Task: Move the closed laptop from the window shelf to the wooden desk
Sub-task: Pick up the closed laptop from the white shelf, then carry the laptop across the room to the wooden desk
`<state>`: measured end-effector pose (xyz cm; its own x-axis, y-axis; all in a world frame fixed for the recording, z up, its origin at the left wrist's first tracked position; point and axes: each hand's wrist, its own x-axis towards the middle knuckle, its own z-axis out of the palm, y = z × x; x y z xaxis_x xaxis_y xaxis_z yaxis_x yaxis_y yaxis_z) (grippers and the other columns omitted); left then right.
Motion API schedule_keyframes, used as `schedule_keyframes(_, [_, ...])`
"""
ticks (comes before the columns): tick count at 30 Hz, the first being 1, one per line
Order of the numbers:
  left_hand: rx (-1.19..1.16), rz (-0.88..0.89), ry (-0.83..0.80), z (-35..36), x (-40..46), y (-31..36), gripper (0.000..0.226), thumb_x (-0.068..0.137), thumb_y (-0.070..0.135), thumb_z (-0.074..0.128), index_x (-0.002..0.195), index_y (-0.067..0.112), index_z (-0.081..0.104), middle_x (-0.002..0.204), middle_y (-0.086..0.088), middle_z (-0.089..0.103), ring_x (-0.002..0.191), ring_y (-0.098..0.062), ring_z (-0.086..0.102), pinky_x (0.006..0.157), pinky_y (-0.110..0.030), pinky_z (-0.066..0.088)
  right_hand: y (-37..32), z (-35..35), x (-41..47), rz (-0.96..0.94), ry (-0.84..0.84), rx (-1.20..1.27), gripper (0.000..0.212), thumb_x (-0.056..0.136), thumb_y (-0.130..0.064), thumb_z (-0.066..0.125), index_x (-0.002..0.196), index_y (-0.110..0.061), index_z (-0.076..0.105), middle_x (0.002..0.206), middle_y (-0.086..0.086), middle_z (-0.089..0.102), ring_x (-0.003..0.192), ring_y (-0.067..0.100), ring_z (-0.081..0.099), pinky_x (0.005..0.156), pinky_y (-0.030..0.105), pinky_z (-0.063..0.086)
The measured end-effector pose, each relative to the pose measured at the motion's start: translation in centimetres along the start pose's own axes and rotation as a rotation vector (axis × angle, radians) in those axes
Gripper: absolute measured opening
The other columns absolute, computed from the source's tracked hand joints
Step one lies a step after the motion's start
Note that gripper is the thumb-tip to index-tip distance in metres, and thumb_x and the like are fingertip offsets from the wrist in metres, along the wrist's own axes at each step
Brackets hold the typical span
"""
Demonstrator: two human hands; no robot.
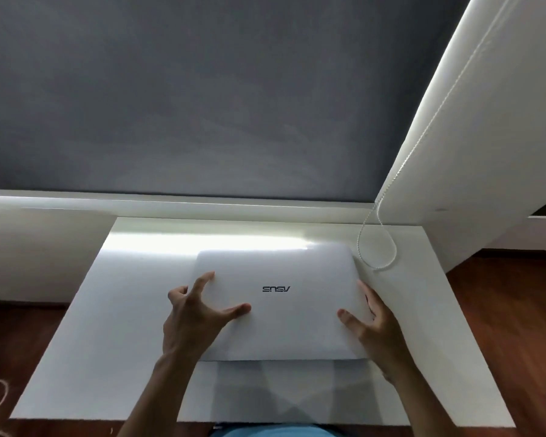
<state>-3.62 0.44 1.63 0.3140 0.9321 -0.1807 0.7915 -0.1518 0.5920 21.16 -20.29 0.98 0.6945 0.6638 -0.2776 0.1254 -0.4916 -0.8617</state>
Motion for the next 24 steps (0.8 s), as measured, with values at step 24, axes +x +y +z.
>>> schedule_keyframes(24, [-0.388, -0.514, 0.371, -0.8, -26.2, -6.5, 0.111, 0.039, 0.077, 0.073, 0.14, 0.05, 0.038, 0.119, -0.002, 0.045, 0.102, -0.016, 0.047, 0.075, -0.019, 0.037, -3.5, 5.3, -1.7, -0.373, -0.704, -0.215, 0.076, 0.076, -0.025, 0.082, 0.143, -0.033, 0.046, 0.136, -0.007, 0.051, 0.118, 0.017, 0.051, 0.099, 0.036, 0.046])
